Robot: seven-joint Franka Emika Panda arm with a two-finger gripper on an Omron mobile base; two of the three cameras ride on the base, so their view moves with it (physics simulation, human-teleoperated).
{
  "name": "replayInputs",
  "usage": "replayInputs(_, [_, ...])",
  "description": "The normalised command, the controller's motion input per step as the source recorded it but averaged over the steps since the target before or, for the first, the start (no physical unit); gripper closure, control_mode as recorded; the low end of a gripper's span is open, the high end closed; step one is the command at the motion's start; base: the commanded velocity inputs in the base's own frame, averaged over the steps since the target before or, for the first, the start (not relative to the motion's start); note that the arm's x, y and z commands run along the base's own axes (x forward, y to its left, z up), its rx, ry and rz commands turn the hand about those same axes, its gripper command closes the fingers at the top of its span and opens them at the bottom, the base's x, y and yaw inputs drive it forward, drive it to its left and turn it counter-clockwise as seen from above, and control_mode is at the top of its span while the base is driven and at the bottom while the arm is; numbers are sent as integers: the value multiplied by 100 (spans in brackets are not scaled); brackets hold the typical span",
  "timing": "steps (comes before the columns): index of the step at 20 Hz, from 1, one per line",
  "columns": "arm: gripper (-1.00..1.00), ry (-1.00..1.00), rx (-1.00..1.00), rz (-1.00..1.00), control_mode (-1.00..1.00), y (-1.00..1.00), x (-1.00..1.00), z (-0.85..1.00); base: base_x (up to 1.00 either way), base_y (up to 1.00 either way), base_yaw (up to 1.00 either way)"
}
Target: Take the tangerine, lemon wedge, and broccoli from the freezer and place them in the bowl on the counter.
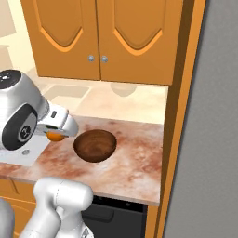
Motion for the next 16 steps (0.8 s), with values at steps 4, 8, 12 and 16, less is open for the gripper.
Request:
replayInputs(4, [100,23,0,0,-100,10,100,-57,0,0,0])
replayInputs(8, [100,24,0,0,-100,0,100,-79,0,0,0])
replayInputs(12, [100,19,0,0,-100,0,99,-84,0,0,0])
replayInputs(16, [100,10,0,0,-100,0,85,-70,0,0,0])
